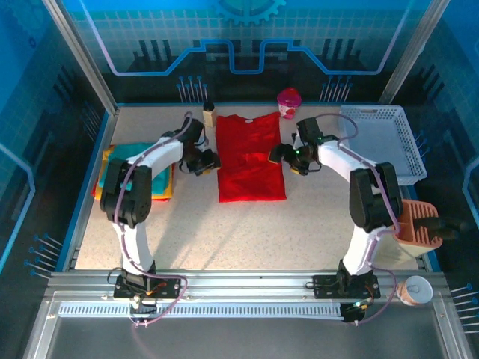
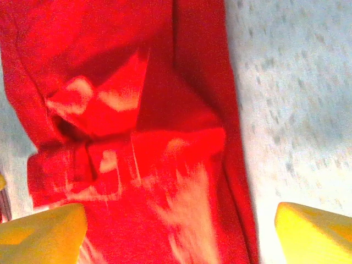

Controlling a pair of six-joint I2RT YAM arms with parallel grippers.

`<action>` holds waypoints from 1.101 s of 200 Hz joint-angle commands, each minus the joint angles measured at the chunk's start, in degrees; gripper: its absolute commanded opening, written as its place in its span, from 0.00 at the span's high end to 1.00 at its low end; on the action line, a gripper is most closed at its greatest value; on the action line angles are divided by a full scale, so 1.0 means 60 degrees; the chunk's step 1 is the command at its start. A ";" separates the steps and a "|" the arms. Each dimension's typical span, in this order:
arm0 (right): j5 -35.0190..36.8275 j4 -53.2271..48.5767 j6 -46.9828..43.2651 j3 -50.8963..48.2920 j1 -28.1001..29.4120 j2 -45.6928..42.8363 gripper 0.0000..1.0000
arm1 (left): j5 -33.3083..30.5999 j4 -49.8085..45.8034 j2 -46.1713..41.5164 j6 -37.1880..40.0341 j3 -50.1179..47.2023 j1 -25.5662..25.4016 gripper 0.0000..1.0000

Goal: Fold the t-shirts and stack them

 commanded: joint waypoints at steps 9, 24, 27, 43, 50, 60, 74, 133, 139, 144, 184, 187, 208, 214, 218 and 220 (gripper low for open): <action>-0.0485 0.0278 -0.0026 -0.1336 -0.0094 -0.1132 0.17 | 0.0604 0.0700 -0.1252 -0.0482 -0.1789 -0.0431 0.58; -0.0640 0.0299 0.0001 -0.1857 -0.0080 -0.1387 0.20 | 0.0798 0.1084 -0.1651 -0.0830 -0.2512 -0.0707 0.58; -0.0669 0.0307 0.0001 -0.1952 -0.0068 -0.1411 0.21 | 0.0788 0.1132 -0.1713 -0.0889 -0.2635 -0.0761 0.58; -0.0671 0.0265 0.0016 -0.2400 -0.0038 -0.1571 0.26 | 0.0604 0.1295 -0.2015 -0.1088 -0.3181 -0.0999 0.58; -0.0669 0.0310 0.0063 -0.2598 -0.0042 -0.1617 0.28 | 0.0569 0.1430 -0.2112 -0.1229 -0.3411 -0.1049 0.58; -0.0737 0.0485 0.0136 -0.2933 -0.0014 -0.1660 0.31 | 0.0653 0.1732 -0.2181 -0.1450 -0.3666 -0.1089 0.58; -0.0794 0.0682 0.0270 -0.3233 0.0027 -0.1637 0.34 | 0.0738 0.2078 -0.2129 -0.1712 -0.3881 -0.1104 0.58; -0.0761 0.1206 0.1035 -0.3560 0.0427 -0.1257 0.36 | 0.0795 0.2595 -0.1535 -0.2221 -0.3555 -0.1345 0.58; -0.0700 0.1202 0.1083 -0.3542 0.0489 -0.1233 0.36 | 0.0811 0.2595 -0.1472 -0.2245 -0.3495 -0.1410 0.58; -0.0661 0.1215 0.1119 -0.3528 0.0504 -0.1203 0.36 | 0.0824 0.2577 -0.1406 -0.2259 -0.3445 -0.1450 0.58; -0.0629 0.1359 0.1353 -0.3472 0.0701 -0.1021 0.37 | 0.0818 0.2693 -0.1247 -0.2505 -0.3525 -0.1592 0.59; -0.0626 0.1363 0.1366 -0.3461 0.0709 -0.0998 0.37 | 0.0814 0.2717 -0.1240 -0.2517 -0.3529 -0.1595 0.59; -0.0538 0.1456 0.1477 -0.3388 0.0794 -0.0915 0.40 | 0.0716 0.2811 -0.1199 -0.2606 -0.3549 -0.1592 0.60; -0.0522 0.1504 0.1521 -0.3380 0.0796 -0.0901 0.41 | 0.0691 0.2829 -0.1170 -0.2618 -0.3530 -0.1597 0.60; -0.0511 0.1543 0.1548 -0.3367 0.0807 -0.0887 0.42 | 0.0662 0.2830 -0.1166 -0.2614 -0.3513 -0.1601 0.61; -0.0508 0.1558 0.1542 -0.3366 0.0807 -0.0884 0.42 | 0.0644 0.2819 -0.1155 -0.2612 -0.3507 -0.1595 0.61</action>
